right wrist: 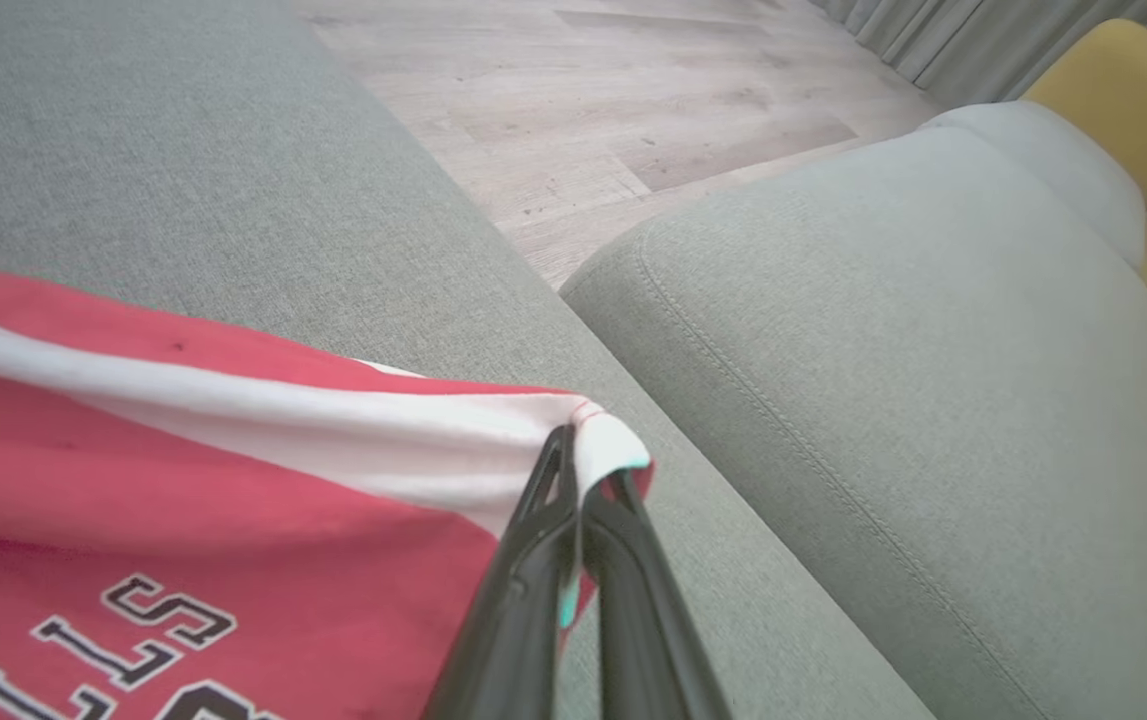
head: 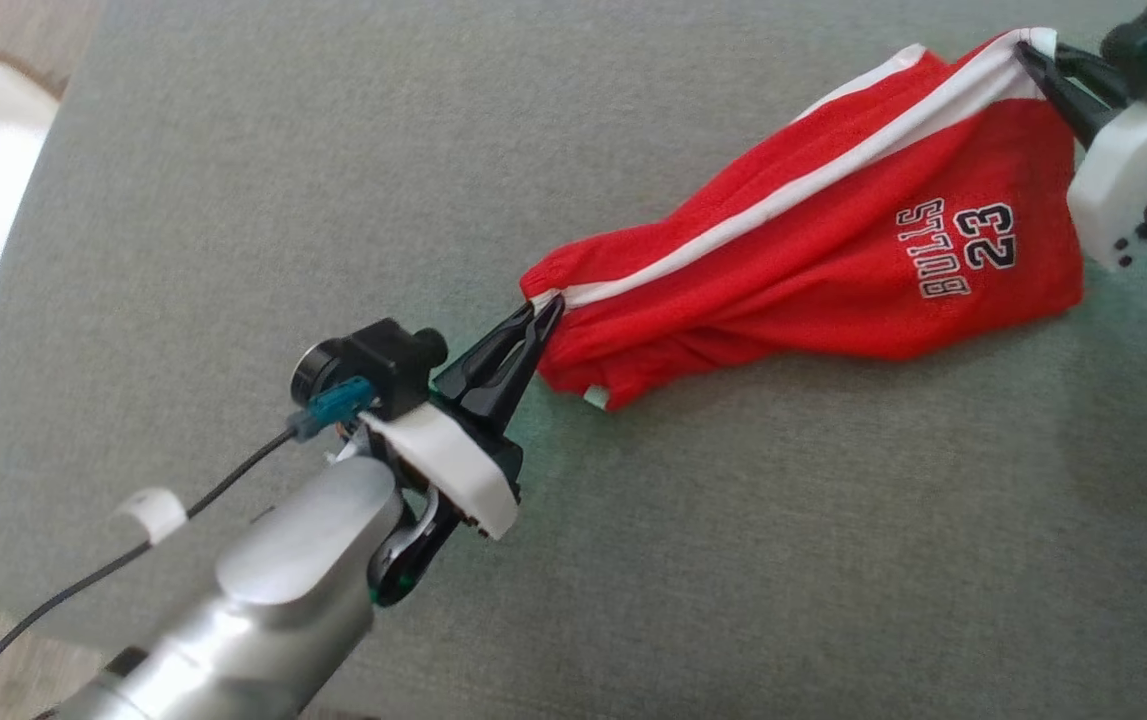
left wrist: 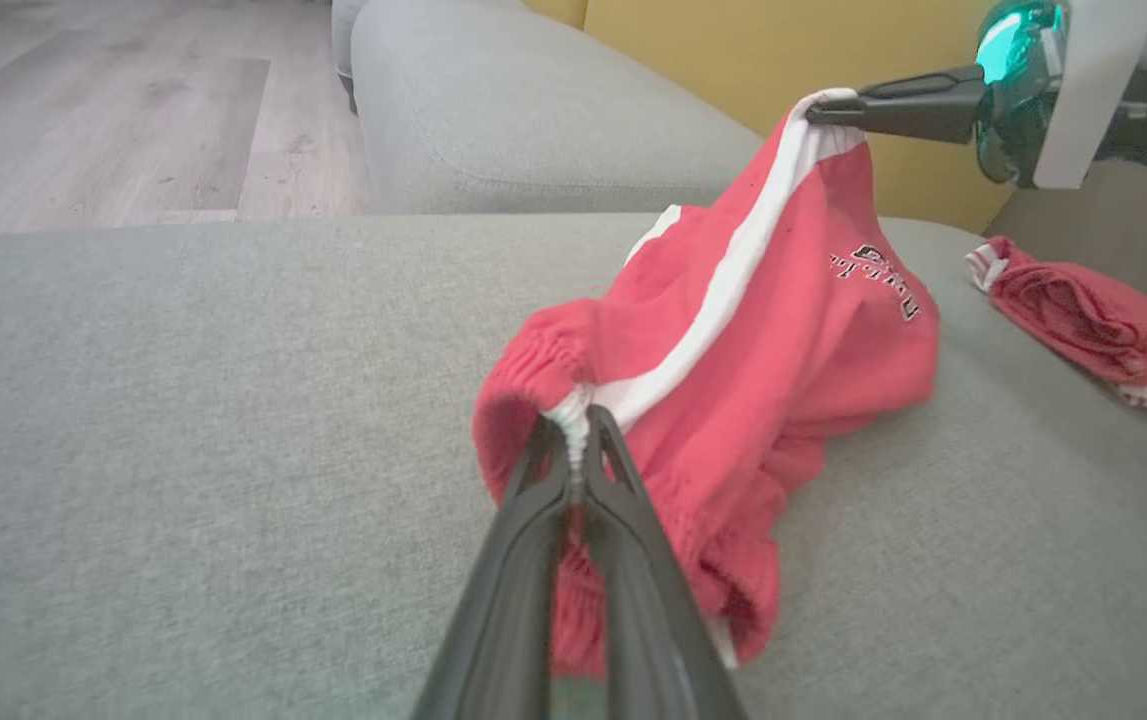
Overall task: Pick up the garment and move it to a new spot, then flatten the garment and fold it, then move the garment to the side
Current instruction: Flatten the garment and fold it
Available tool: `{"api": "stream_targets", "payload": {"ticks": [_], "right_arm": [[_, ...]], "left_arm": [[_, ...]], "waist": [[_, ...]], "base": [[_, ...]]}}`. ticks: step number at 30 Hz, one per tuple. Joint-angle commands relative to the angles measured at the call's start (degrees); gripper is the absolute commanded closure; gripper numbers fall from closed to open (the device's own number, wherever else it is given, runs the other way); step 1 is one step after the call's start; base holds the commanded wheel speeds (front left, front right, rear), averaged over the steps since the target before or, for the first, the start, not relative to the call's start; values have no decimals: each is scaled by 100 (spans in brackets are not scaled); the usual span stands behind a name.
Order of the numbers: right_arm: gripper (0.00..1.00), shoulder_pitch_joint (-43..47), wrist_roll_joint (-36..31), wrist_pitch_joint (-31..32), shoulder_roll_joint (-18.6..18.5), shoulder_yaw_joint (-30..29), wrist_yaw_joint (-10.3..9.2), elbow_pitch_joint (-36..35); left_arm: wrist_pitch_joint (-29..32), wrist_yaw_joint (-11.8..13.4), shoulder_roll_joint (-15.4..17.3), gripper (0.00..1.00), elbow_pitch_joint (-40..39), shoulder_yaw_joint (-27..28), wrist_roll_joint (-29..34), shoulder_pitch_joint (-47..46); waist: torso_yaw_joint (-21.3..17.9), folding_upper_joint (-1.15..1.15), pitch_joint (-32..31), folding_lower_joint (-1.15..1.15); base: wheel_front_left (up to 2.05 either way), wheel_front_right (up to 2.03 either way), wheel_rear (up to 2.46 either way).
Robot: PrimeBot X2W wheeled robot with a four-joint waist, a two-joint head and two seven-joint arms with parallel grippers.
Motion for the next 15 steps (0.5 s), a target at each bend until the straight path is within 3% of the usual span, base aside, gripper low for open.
{"api": "stream_targets", "payload": {"ticks": [1, 10, 11, 12, 13, 15], "right_arm": [[100, -135, 23, -13, -14, 64, -5, 48], [100, -411, 155, -71, 184, 459, -5, 640], [53, -439, 152, -118, 204, 475, -5, 675], [0, -453, 188, -151, 228, 485, -5, 723], [0, -460, 222, -180, 259, 495, -5, 766], [0, -461, 317, -241, 321, 508, -5, 832]], "left_arm": [[28, -23, 51, 100, 34, 147, 26, -287], [149, -99, -334, 100, 739, 25, -48, -584], [142, -106, -355, 100, 791, 26, -64, -599], [126, -113, -372, 53, 839, 26, -72, -615], [106, -118, -383, 6, 887, 28, -78, -627], [58, -124, -391, 0, 981, 31, -77, -640]], "waist": [[167, 0, 160, -1], [352, 0, 375, -1], [345, 0, 385, -1], [336, 0, 389, -1], [318, 0, 381, -1], [271, 0, 343, -1]], "base": [[0, 0, 0], [0, 0, 0], [0, 0, 0], [0, 0, 0], [0, 0, 0], [0, 0, 0]]}}
